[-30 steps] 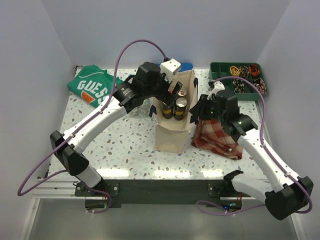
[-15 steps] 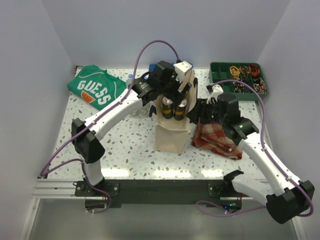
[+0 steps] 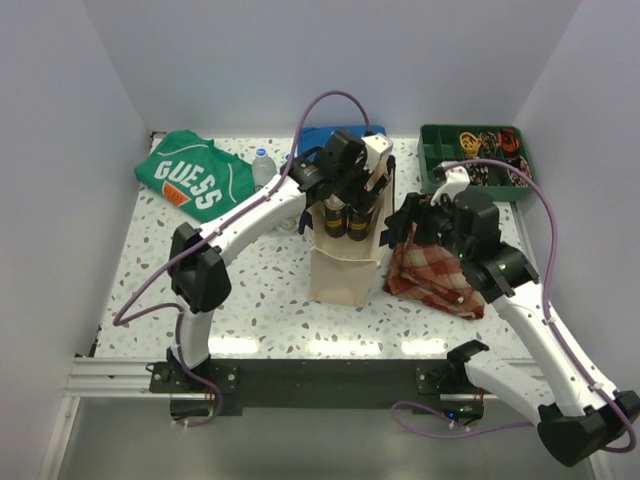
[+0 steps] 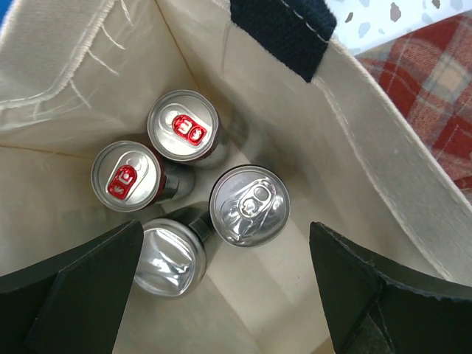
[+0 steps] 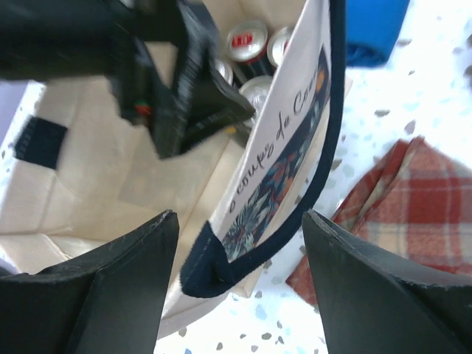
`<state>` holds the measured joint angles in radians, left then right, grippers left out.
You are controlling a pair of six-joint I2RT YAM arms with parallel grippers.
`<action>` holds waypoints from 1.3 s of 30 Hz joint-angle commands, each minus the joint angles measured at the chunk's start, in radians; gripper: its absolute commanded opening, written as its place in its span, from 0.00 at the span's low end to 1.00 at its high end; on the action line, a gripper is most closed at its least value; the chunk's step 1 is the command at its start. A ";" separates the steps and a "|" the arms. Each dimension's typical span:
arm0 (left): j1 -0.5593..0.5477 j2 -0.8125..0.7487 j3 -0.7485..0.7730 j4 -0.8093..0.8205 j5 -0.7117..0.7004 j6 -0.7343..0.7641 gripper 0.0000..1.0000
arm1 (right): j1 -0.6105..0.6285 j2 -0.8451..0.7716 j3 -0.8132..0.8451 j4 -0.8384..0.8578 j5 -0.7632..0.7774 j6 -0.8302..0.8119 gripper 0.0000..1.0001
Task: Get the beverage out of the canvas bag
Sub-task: Take out the drink from the canvas bag.
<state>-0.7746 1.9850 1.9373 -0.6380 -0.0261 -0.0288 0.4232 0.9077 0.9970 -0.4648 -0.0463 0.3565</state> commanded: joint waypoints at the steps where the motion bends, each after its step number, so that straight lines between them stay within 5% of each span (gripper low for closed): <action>1: -0.003 0.046 0.087 0.015 0.022 0.024 1.00 | -0.003 -0.009 0.104 -0.006 0.045 -0.048 0.73; 23: 0.017 0.113 0.036 0.093 0.133 -0.014 0.98 | -0.001 0.088 0.154 0.009 0.077 -0.091 0.75; 39: 0.017 0.169 0.035 0.075 0.080 -0.072 0.98 | -0.003 0.103 0.147 0.014 0.086 -0.106 0.75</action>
<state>-0.7612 2.1395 1.9663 -0.5831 0.0738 -0.0700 0.4232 1.0092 1.1179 -0.4648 0.0174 0.2672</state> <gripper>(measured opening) 0.985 0.750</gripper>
